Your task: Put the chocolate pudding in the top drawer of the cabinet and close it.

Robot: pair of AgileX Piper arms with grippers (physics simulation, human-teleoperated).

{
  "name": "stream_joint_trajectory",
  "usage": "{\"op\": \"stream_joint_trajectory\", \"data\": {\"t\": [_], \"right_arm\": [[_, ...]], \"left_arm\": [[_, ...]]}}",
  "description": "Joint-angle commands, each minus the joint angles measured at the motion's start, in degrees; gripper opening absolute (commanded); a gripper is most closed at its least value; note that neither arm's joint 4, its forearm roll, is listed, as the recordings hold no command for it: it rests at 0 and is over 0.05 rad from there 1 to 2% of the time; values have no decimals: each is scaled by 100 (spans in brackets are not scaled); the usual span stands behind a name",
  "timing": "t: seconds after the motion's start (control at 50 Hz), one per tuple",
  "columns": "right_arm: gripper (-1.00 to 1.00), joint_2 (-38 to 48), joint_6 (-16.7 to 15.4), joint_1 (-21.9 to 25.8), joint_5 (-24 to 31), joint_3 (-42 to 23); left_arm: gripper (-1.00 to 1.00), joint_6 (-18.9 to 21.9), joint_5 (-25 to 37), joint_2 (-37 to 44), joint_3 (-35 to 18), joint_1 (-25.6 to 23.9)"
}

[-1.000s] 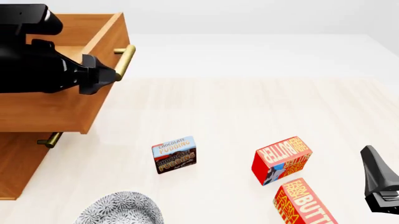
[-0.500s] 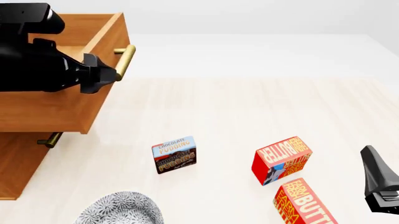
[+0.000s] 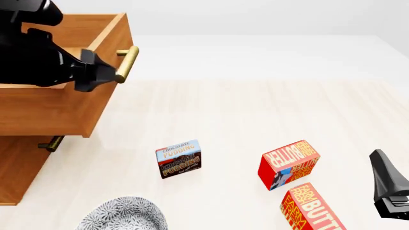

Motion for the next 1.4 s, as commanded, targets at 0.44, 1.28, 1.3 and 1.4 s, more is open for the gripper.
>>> {"op": "stream_joint_trajectory", "data": {"t": [0.44,1.28,1.3,1.4], "right_arm": [[100,-4,19,-4,12,-1],[100,-4,21,-5,13,-1],[100,-4,20,-3,12,-1],[100,-4,20,-4,12,-1]], "left_arm": [[100,1346,47,-214,-812,-288],[100,2775,-709,194,-199,-1089],[100,2823,-738,206,-144,-1071],[100,2907,-784,239,-75,-1132]]}}
